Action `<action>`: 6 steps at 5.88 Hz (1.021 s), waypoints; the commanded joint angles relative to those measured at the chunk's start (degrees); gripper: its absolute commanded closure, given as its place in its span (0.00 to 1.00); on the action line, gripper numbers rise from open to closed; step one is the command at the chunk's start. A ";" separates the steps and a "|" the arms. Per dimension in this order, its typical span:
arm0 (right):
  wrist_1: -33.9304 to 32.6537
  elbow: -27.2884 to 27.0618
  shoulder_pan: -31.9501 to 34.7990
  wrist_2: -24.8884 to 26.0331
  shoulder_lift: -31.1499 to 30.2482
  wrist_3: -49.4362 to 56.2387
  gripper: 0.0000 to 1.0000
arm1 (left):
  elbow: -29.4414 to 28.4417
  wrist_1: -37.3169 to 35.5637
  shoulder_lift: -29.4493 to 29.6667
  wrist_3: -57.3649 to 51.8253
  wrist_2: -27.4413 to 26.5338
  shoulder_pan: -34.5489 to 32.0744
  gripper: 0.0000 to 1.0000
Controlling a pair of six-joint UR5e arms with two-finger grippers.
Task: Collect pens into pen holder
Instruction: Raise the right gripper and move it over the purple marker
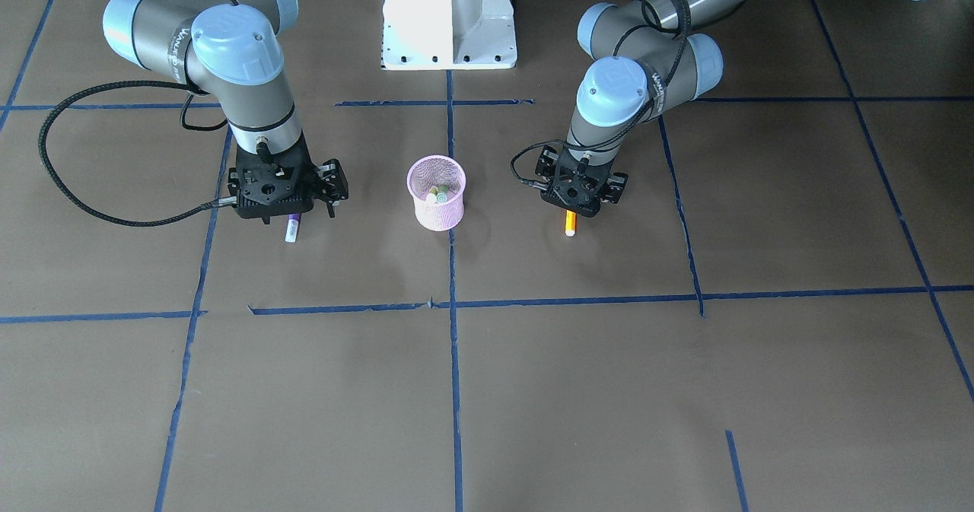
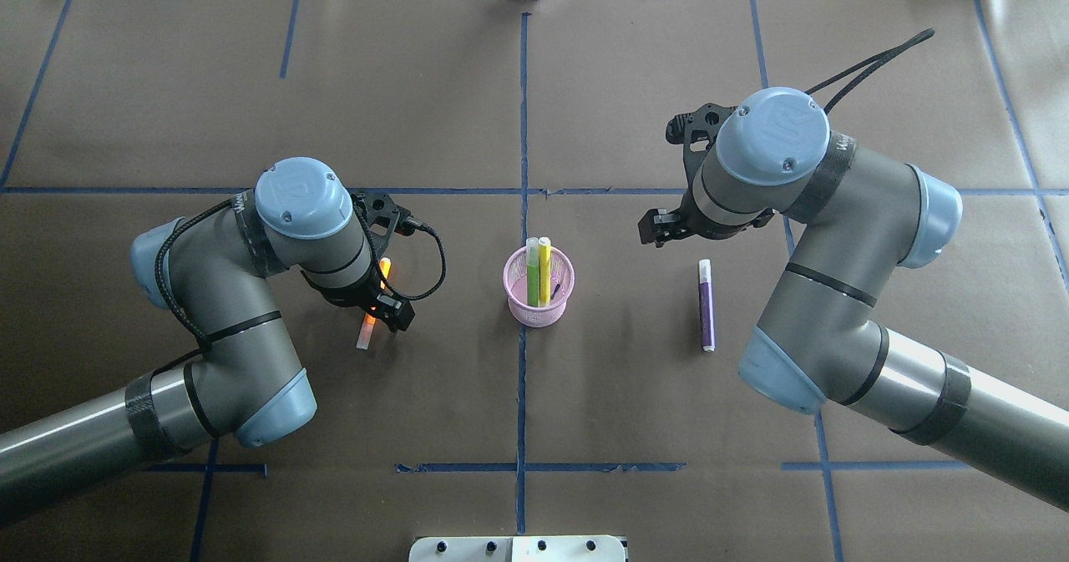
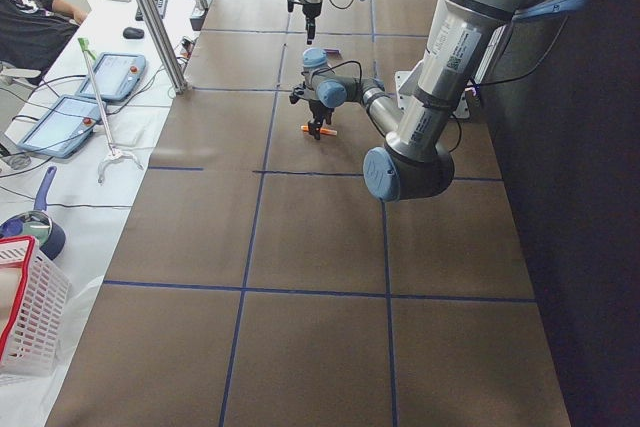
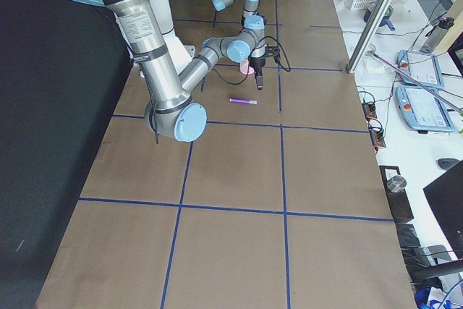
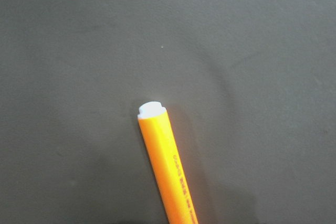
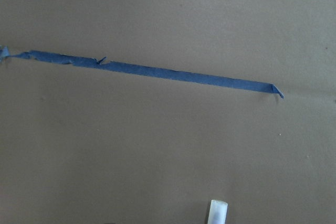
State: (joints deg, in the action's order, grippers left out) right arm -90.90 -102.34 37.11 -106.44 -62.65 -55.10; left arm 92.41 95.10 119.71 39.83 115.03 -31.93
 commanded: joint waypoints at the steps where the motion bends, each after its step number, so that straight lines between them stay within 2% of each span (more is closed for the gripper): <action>1: 0.11 0.04 -0.02 -0.61 -0.02 -0.09 0.00 | 0.14 0.00 0.09 0.16 0.02 0.02 0.49; 2: 0.11 0.04 -0.02 -0.52 0.15 -0.35 0.00 | 0.58 0.09 0.09 0.16 0.02 -0.24 0.49; 4: 0.11 0.04 -0.11 -0.52 0.24 -0.44 0.00 | 0.84 0.00 0.08 0.07 0.02 -0.42 0.59; 5: 0.11 0.04 -0.11 -0.52 0.24 -0.53 0.00 | 0.85 0.00 0.09 0.07 0.02 -0.50 0.69; 6: 0.11 0.12 -0.11 -0.52 0.33 -0.62 0.00 | 1.02 0.00 0.09 0.07 0.19 -0.85 0.91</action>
State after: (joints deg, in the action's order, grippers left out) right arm -90.79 -102.29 37.01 -106.96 -62.37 -55.64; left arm 93.30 95.10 119.79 39.91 115.11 -32.53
